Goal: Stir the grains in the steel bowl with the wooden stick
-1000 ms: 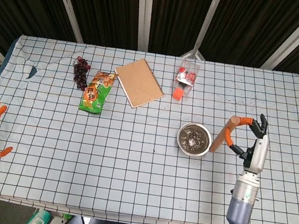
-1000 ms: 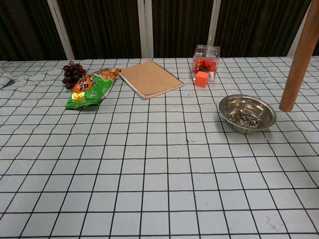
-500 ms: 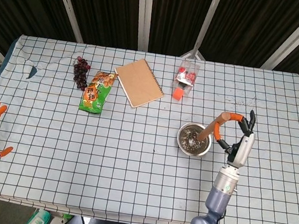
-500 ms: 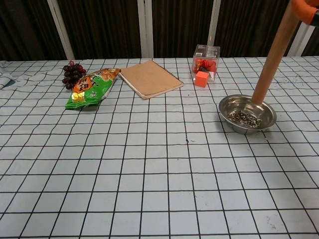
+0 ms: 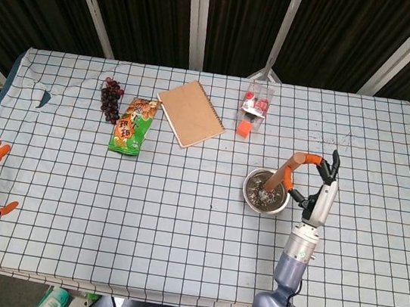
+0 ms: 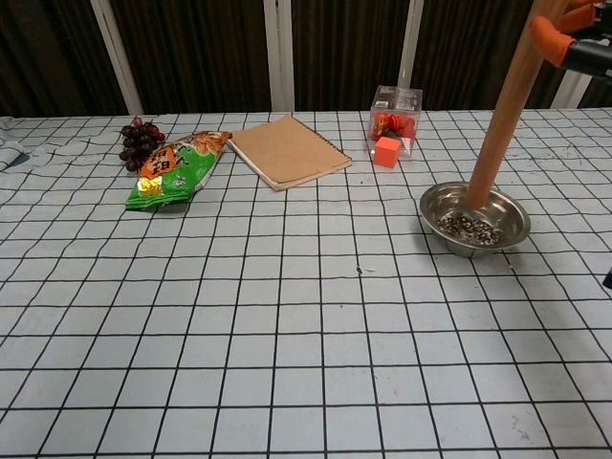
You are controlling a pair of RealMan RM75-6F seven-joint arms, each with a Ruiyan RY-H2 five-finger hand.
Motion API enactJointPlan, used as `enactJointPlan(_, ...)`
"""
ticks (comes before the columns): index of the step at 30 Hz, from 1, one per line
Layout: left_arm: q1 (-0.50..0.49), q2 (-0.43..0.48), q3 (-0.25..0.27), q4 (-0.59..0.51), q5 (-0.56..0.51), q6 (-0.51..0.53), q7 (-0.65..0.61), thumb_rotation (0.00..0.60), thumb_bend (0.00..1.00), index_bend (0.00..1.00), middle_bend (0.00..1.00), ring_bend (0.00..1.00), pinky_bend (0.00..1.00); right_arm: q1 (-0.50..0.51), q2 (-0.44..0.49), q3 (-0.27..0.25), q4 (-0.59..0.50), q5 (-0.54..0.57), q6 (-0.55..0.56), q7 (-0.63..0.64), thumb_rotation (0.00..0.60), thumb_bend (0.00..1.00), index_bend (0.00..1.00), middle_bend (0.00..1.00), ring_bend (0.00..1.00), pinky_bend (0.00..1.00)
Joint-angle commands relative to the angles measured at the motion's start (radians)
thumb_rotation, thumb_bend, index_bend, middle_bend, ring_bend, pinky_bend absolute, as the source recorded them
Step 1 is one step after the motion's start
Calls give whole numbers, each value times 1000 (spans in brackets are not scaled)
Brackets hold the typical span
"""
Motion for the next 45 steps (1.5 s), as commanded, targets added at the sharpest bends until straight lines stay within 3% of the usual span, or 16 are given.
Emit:
enactJointPlan(1,-1,0,0,0,-1,-1,-1,600,16,0,0,0,0,4,-15,-2,21,3,-3,7,600,551,855,720,372,0)
enactJointPlan(26,-4,3,0,-5,-5,-10,-12,600,16,0,0,0,0,9,-144,-52,225,4,-24,70,600,551,860,723,372,0)
enactJointPlan(34,-4,3,1,-5,-2,-8,-14,600,17,0,0,0,0,11,-145,-51,217,-10,-20,66,600,550,860,723,372,0)
enactJointPlan(45,-4,4,1,-6,-2,-9,-18,600,17,0,0,0,0,40,-99,2,149,-22,-13,18,600,551,860,722,372,0)
